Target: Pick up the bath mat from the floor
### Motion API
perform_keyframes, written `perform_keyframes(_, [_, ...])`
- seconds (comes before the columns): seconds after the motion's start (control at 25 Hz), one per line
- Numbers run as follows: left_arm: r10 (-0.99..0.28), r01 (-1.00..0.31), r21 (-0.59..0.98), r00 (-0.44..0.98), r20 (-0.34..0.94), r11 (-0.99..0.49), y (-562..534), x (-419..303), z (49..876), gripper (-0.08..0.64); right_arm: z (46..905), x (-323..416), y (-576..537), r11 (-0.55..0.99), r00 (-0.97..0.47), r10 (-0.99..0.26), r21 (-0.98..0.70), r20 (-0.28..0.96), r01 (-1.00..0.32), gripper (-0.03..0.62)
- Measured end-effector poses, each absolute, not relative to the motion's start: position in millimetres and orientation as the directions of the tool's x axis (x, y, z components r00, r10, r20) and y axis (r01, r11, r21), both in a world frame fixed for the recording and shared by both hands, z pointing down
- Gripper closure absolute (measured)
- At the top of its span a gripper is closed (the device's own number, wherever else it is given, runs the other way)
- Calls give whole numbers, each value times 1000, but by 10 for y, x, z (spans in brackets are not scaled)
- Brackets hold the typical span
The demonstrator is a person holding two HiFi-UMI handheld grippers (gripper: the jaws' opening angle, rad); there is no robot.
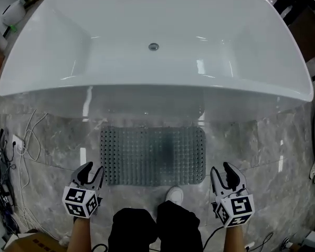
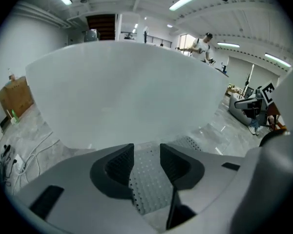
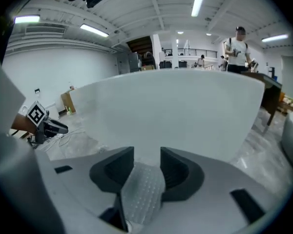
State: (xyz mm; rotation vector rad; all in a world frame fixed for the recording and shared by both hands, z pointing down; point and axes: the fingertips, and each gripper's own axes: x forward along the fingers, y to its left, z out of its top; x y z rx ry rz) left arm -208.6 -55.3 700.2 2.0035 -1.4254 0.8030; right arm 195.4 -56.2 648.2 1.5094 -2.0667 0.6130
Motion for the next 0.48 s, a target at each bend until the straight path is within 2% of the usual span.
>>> perform_keyframes(0.16, [-575,-965,93,223,787,-247,-484,-2201,7962,380,7583,2016,-504,241,-236,-656,-98,717,-966,380])
perform_keyframes(0.48, [-463,-985,37,113,879,-171,-372,-2629,9736,336,9432,2299,-466,166,-154,-531,-76,833,-983,339])
